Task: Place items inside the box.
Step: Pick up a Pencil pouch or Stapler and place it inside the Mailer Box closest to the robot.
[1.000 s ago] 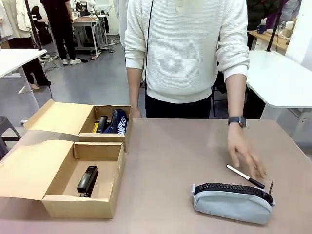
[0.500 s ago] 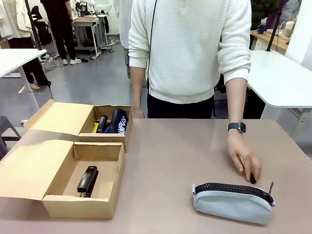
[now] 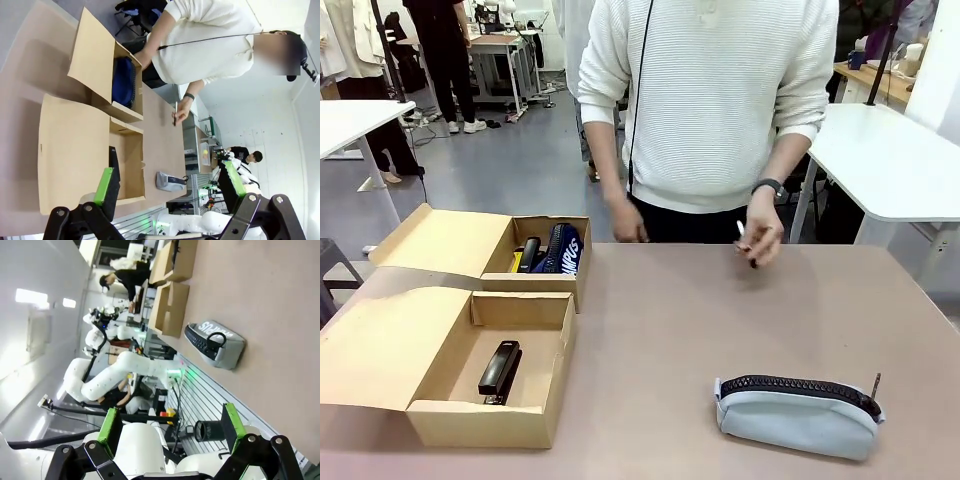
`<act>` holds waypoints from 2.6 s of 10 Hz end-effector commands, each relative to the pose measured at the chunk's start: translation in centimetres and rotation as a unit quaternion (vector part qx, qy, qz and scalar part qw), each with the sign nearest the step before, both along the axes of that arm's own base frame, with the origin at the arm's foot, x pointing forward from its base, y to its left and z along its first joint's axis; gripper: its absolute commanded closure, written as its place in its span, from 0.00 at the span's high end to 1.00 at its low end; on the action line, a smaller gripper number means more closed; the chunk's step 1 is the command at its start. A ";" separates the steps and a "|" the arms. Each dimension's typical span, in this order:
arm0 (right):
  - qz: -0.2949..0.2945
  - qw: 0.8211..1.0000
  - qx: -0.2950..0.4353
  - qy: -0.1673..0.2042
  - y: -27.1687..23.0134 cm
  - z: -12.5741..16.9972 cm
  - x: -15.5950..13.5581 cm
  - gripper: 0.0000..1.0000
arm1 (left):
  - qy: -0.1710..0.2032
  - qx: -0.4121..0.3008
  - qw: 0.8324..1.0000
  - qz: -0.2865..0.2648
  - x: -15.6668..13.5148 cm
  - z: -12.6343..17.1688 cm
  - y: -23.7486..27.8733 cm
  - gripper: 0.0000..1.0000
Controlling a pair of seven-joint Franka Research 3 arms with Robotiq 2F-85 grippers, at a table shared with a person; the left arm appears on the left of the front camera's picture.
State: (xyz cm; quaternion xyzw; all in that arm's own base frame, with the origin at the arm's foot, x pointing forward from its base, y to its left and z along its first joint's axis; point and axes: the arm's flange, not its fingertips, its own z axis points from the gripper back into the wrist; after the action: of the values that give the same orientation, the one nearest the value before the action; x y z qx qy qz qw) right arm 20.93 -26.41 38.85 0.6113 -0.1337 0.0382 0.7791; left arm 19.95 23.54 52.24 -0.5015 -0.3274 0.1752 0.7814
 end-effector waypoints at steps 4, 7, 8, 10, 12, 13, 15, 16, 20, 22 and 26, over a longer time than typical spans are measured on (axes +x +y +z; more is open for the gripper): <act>0.166 0.962 -0.217 0.002 14.2 7.3 9.6 1.00 | -0.014 -0.002 1.000 -0.002 0.0 0.1 -0.1 1.00; 0.288 0.877 -0.383 -0.018 26.5 7.8 15.2 1.00 | -0.014 -0.002 1.000 -0.002 0.0 0.1 -0.1 1.00; 0.320 0.844 -0.429 -0.024 30.2 6.9 15.8 1.00 | -0.014 -0.002 1.000 -0.002 0.0 0.1 -0.1 1.00; 0.344 0.806 -0.477 -0.074 36.3 4.7 16.2 1.00 | -0.014 -0.002 1.000 -0.002 0.0 0.1 -0.1 1.00; 0.338 0.781 -0.514 -0.105 40.3 2.0 15.7 1.00 | -0.014 -0.002 1.000 -0.002 0.0 0.1 -0.1 1.00; 0.366 0.762 -0.524 -0.107 41.9 0.1 14.8 1.00 | -0.014 -0.002 1.000 -0.002 0.0 0.1 -0.1 1.00; 0.404 0.752 -0.512 -0.095 43.6 -2.3 13.3 1.00 | -0.014 -0.002 1.000 -0.002 0.0 0.1 -0.1 1.00; 0.431 0.750 -0.493 -0.094 44.0 -2.8 12.5 1.00 | -0.014 -0.002 1.000 -0.002 0.0 0.1 -0.1 1.00; 0.459 0.739 -0.490 -0.054 45.4 -6.9 10.8 1.00 | -0.014 -0.002 1.000 -0.002 0.0 0.1 -0.1 1.00; 0.465 0.741 -0.482 -0.046 45.4 -7.9 10.4 1.00 | -0.014 -0.002 1.000 -0.002 0.0 0.1 -0.1 1.00; 0.479 0.742 -0.468 -0.027 44.6 -7.4 10.6 0.43 | -0.014 -0.002 1.000 -0.002 0.0 0.1 -0.1 1.00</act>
State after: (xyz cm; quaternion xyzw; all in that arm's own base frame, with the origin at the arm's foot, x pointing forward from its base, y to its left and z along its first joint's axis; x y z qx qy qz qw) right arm 31.49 18.29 31.03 0.1417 0.1808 0.4861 0.8432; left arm 20.02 23.46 52.27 -0.5005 -0.3267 0.1745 0.7825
